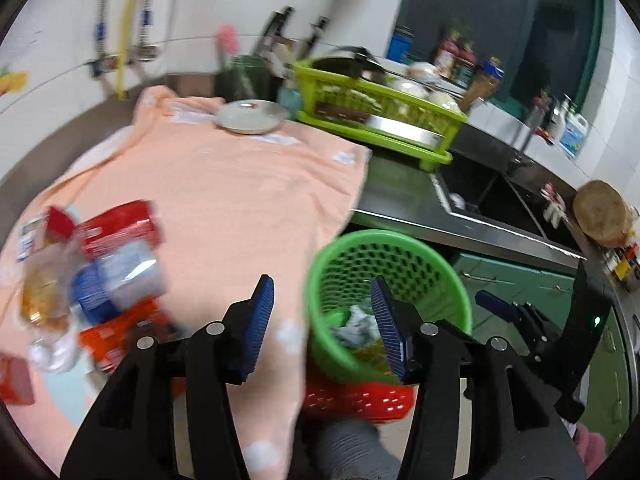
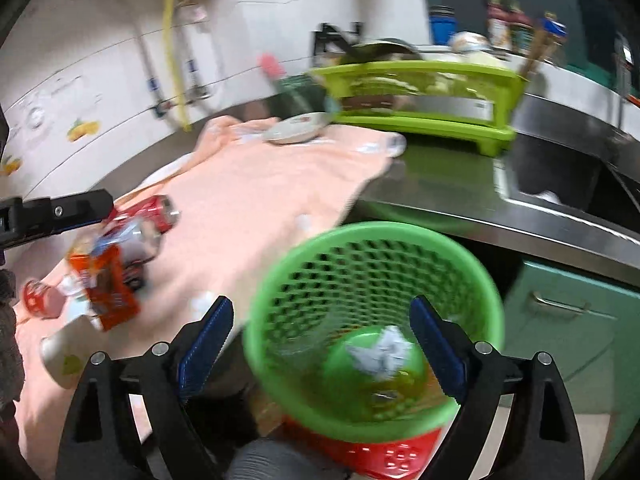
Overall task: Collect trash
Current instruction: 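Move the right tool back to the pile and grasp the orange chocolate wrapper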
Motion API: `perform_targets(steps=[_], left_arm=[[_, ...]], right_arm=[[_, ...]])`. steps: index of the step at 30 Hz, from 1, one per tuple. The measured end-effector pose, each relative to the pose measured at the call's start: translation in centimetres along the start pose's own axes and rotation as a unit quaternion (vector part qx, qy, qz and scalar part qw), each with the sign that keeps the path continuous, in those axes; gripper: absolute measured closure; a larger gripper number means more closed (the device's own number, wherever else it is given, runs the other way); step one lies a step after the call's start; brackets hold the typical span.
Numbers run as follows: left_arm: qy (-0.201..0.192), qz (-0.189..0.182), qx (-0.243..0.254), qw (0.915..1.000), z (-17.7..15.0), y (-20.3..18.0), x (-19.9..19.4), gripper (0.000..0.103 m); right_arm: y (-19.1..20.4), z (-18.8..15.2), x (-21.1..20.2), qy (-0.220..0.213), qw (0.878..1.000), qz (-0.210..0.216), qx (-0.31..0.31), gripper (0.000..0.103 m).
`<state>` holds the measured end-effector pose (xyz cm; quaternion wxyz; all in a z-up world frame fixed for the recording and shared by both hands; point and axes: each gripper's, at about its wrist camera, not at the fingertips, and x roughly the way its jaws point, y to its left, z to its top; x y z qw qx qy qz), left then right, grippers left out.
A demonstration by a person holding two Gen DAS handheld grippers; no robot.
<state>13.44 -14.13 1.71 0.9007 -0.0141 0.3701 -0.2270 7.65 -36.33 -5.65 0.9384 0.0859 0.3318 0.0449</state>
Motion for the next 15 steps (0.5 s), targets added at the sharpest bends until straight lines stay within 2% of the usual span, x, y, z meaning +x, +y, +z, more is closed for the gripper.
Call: perform_targets(steps=[7, 11, 15], left_arm=[[-0.021, 0.042, -0.040, 0.9981, -3.0, 6.9, -5.7, 0.044], [-0.021, 0.066, -0.063, 0.9956, -5.2, 10.4, -8.1, 0.042], [-0.023, 0.081, -0.081, 0.9932, -6.9, 12.9, -9.7, 0.042]], right_arm=[[7.7, 1.3, 1.9, 0.028, 0.994, 0.095, -0.041, 0.016], [12.5, 1.8, 3.4, 0.052, 0.985, 0.148, -0.071, 0.016], [16.5, 1.5, 4.6, 0.064, 0.978, 0.170, -0.106, 0.016]])
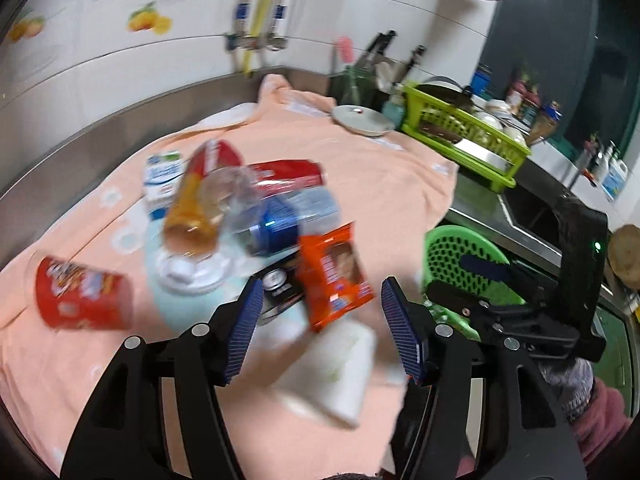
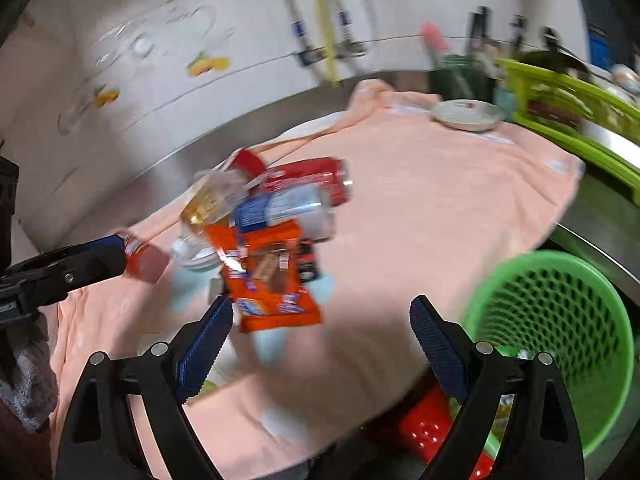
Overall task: Collect trash
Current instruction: 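Move the right tool back to the pile and grasp the orange chocolate wrapper, then drop the orange wrapper into the basket with the right tool while the left tool grasps the white paper cup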
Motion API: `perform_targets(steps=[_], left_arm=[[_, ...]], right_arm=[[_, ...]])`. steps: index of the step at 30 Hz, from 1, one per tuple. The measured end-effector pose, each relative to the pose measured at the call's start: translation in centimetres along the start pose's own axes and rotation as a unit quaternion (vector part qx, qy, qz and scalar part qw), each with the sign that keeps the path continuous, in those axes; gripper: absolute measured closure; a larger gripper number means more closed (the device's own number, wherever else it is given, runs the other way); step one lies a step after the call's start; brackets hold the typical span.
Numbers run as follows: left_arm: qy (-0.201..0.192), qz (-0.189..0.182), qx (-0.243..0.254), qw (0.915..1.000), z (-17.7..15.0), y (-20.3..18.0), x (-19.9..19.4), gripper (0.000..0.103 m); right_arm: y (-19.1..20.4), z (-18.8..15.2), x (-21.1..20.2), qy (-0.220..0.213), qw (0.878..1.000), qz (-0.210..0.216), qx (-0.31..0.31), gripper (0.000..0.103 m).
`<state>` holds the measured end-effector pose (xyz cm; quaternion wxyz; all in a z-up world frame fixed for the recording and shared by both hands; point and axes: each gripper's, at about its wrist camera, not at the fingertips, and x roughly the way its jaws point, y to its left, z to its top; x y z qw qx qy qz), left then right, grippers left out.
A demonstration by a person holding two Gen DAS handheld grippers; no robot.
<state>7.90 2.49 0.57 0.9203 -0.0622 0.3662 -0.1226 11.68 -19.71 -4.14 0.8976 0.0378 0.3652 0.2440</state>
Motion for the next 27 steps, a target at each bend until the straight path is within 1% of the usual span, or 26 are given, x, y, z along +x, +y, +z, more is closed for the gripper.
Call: perform_targets(steps=[3, 8, 11, 15, 18, 20, 24, 26, 27], left_arm=[[-0.002, 0.008, -0.010, 0.9999, -0.8, 1.6, -0.7, 0.042], [0.005, 0.007, -0.021, 0.9997, -2.0, 3.4, -1.0, 0.041], [0.009, 0.007, -0.024, 0.9996, -2.6, 4.0, -1.0, 0.041], [0.012, 0.007, -0.028, 0.9995, -3.0, 4.3, -0.9, 0.041], [0.015, 0.005, -0.021, 0.9997, -3.1, 4.2, -0.7, 0.041], [0.018, 0.004, -0.016, 0.9997, -3.1, 4.1, -0.4, 0.041], [0.029, -0.011, -0.007, 0.9995, -3.0, 3.6, 0.2, 0.041], [0.032, -0.020, 0.002, 0.9993, -3.1, 3.0, 0.4, 0.041], [0.034, -0.022, 0.007, 0.9992, -3.2, 2.7, 0.6, 0.039]], right_arm=[[1.9, 0.5, 2.0, 0.017, 1.000, 0.018, -0.017, 0.016], [3.9, 1.3, 5.0, 0.043, 0.998, 0.022, -0.039, 0.016], [4.1, 1.8, 6.7, 0.061, 0.997, 0.025, -0.038, 0.016], [3.8, 2.1, 8.5, 0.078, 0.996, 0.016, -0.033, 0.016], [3.5, 2.3, 9.7, 0.089, 0.996, 0.010, -0.031, 0.019], [3.2, 2.4, 10.5, 0.095, 0.995, 0.006, -0.028, 0.022], [2.7, 2.3, 11.3, 0.103, 0.994, 0.008, -0.020, 0.033], [2.4, 2.2, 11.5, 0.105, 0.994, 0.010, -0.018, 0.041], [2.3, 2.1, 11.6, 0.106, 0.994, 0.013, -0.014, 0.049]])
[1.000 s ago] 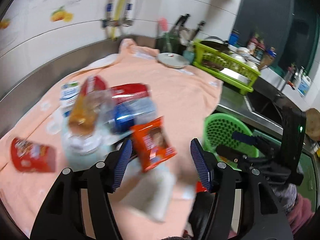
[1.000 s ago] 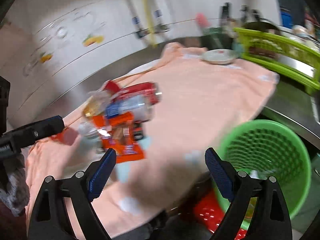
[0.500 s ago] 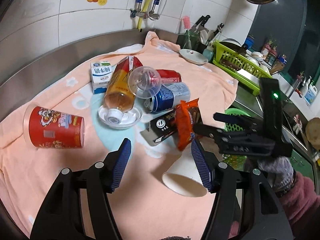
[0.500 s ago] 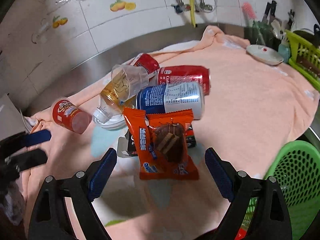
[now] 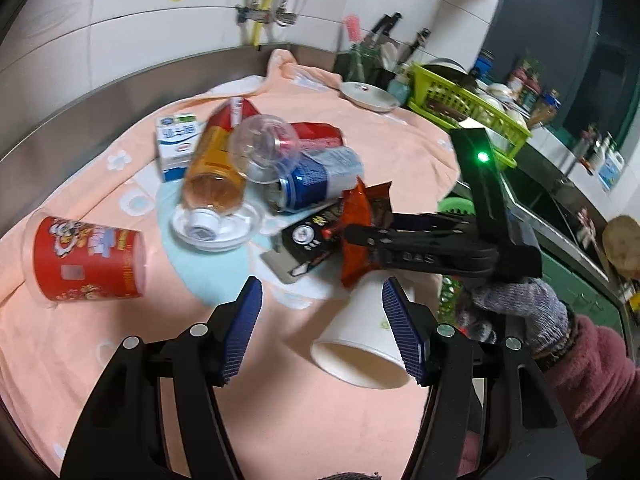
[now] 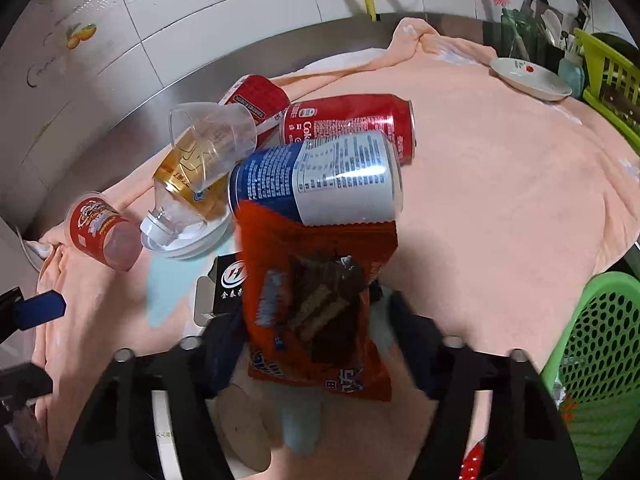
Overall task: Collect trash
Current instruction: 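Drop the orange wrapper into the basket with the right tool while the left tool grasps the white paper cup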
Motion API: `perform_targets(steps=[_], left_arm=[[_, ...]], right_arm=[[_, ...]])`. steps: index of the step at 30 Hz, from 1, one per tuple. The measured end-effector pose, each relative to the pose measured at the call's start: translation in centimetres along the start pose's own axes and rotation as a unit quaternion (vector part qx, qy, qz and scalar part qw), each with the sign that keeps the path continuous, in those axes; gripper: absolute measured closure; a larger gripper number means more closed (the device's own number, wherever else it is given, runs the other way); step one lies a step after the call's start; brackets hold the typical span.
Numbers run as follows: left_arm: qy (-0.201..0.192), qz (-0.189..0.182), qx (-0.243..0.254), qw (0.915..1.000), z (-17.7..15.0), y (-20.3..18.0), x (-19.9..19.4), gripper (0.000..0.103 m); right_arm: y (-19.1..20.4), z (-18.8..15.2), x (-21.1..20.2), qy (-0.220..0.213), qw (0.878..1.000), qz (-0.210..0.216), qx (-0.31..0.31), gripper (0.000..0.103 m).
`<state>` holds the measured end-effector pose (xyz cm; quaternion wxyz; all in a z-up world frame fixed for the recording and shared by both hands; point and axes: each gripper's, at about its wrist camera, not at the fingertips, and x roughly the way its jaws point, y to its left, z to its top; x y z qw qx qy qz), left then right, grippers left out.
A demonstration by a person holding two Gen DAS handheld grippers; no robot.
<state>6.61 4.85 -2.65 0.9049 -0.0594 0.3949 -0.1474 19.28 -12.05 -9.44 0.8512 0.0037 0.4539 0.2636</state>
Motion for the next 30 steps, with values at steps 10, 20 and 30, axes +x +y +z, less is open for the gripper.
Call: perform_targets(steps=[10, 20, 30], left_arm=[[0.036, -0.005, 0.069, 0.9970, -1.0, -3.4, 3.0, 0.029], [0.064, 0.000, 0.115, 0.9913, -1.5, -4.7, 5.2, 0.028], [0.078, 0.004, 0.122, 0.9895, -1.9, -4.8, 6.2, 0.037]], right_arm=[[-1.5, -0.9, -3.7, -0.045, 0.999, 0.013, 0.026, 0.055], [-6.5, -2.6, -10.9, -0.100, 0.993, -0.036, 0.059, 0.055], [-16.8, -6.1, -13.4, -0.074, 0.977, -0.158, 0.126, 0.055]])
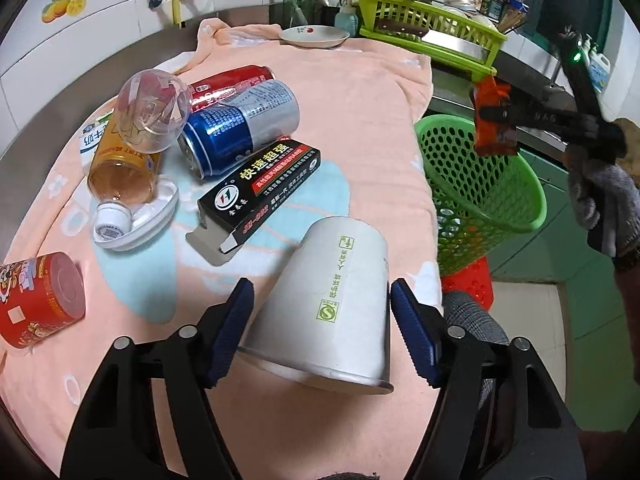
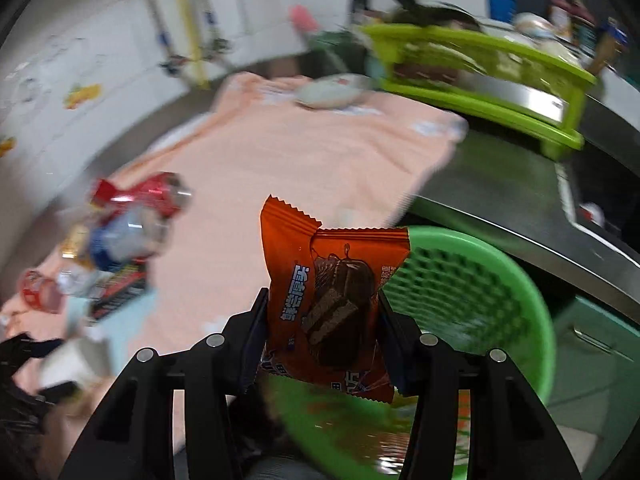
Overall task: Collect trash
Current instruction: 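Drop the orange wrapper into the basket with the right tool while the left tool grasps the white paper cup, then carry the white paper cup to the green basket with the left tool and release it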
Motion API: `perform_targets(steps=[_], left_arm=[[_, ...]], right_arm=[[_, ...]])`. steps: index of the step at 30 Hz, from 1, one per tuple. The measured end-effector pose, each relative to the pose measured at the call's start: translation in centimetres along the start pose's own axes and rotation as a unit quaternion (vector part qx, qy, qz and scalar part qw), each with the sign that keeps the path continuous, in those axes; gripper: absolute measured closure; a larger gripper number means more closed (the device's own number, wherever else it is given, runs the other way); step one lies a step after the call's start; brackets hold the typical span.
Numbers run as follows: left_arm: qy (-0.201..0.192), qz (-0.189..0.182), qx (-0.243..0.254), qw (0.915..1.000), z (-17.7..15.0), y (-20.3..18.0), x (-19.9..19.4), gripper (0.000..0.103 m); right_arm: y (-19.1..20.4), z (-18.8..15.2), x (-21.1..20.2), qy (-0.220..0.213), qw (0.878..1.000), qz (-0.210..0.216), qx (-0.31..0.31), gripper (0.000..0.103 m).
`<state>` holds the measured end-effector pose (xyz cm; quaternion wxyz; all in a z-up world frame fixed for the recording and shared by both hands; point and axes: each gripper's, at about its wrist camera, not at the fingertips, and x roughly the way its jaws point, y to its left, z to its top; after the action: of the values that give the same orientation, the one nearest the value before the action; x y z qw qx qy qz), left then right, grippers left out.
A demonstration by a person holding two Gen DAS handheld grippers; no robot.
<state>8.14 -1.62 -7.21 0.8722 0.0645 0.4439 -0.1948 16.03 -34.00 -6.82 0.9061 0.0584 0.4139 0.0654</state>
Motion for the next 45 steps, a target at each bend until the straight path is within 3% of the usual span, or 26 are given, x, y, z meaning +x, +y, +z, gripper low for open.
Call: perform_targets(steps=[6, 11, 14, 16, 19, 27, 34, 45], left_arm=[[-0.005, 0.009, 0.012, 0.9999, 0.0, -0.6, 0.1, 0.040], [-0.007, 0.019, 0.007, 0.9998, 0.4, -0.7, 0.1, 0.042], [-0.011, 0.019, 0.002, 0.9998, 0.7, -0.6, -0.2, 0.042], [-0.015, 0.013, -0.004, 0.9998, 1.0, -0.5, -0.6, 0.042], [-0.019, 0.009, -0.006, 0.9998, 1.4, -0.5, -0.8, 0.042], [-0.034, -0.027, -0.003, 0.9990, 3.1, -2.0, -1.3, 0.042], [-0.045, -0.077, 0.031, 0.9956, 7.3, -6.7, 0.0, 0.042], [0.011, -0.143, 0.050, 0.9884, 13.7, -16.3, 8.9, 0.042]], right_arm=[[-4.9, -1.5, 3.0, 0.041, 0.998, -0.045, 0.026, 0.055], [-6.6, -2.8, 6.0, 0.078, 0.995, -0.048, 0.039, 0.054], [-6.8, -3.4, 7.1, 0.083, 0.994, -0.045, 0.046, 0.046], [-6.8, -3.6, 7.4, 0.084, 0.994, -0.048, 0.051, 0.034], [-6.8, -3.9, 7.3, 0.080, 0.994, -0.039, 0.055, 0.032], [-7.2, -3.5, 4.0, 0.046, 0.997, -0.033, 0.061, 0.029], [-8.8, -4.2, 0.1, 0.014, 0.997, -0.043, 0.067, 0.028], [-12.7, -6.3, -6.2, -0.040, 0.994, -0.051, 0.088, 0.028]])
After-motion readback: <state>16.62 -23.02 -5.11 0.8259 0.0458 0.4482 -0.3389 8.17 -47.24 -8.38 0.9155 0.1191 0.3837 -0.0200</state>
